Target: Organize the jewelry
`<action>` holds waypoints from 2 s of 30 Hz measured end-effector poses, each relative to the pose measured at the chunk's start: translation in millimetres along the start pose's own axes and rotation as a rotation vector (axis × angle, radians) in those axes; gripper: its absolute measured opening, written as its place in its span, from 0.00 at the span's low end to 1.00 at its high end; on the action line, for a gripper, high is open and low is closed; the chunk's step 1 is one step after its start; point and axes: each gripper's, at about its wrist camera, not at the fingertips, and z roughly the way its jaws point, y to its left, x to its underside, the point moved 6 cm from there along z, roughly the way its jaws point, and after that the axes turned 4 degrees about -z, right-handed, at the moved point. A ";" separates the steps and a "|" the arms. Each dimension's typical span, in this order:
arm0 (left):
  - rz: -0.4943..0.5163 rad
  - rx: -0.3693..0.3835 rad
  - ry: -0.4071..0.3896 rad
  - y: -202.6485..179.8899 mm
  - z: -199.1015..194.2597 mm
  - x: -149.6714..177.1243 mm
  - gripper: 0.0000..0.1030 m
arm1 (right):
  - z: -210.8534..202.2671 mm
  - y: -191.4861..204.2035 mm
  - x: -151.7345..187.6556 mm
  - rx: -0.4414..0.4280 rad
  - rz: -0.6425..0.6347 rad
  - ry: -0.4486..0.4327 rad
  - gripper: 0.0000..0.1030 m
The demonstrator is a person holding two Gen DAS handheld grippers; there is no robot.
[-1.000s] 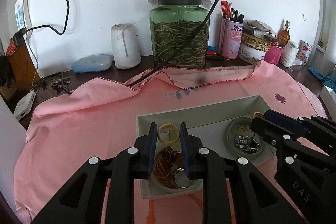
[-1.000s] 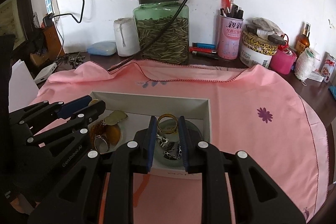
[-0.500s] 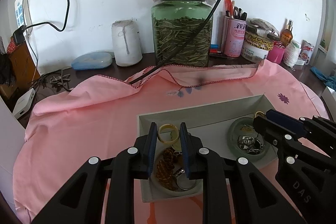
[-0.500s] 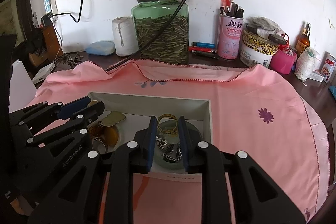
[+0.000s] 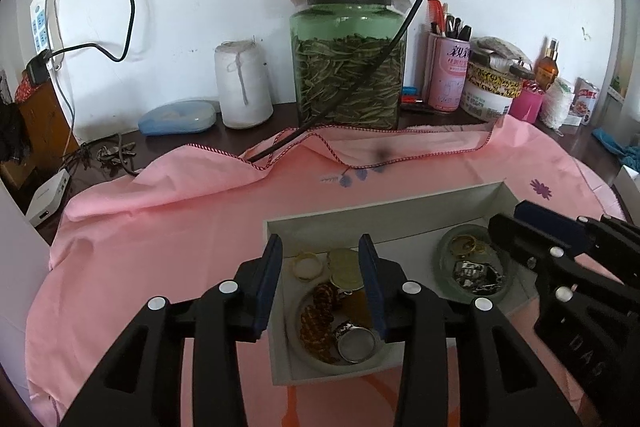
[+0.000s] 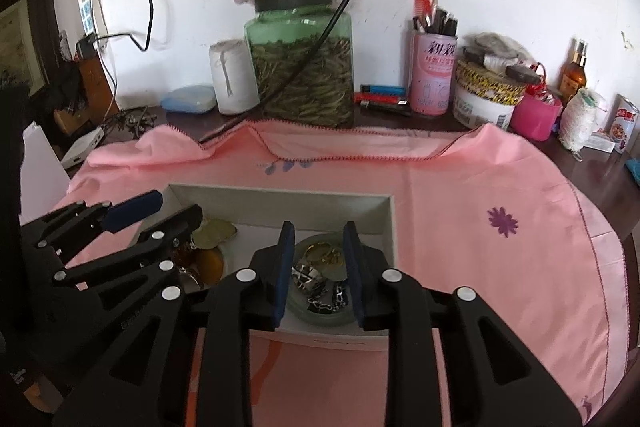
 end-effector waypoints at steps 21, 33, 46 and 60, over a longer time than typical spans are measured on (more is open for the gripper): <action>0.014 -0.031 -0.093 -1.6 -55.5 -9.4 0.49 | -70.3 5.2 -17.7 -0.027 0.022 -0.153 0.31; -0.034 -0.014 -0.081 4.8 -83.4 21.9 0.56 | -90.9 12.2 10.3 -0.027 0.018 -0.162 0.38; -0.010 -0.018 -0.002 -1.0 -72.2 68.5 0.61 | -71.9 -3.0 65.6 -0.010 0.064 -0.062 0.41; 0.075 -0.053 -0.003 -16.3 -70.4 78.5 0.78 | -68.2 6.0 74.0 0.019 0.035 -0.050 0.60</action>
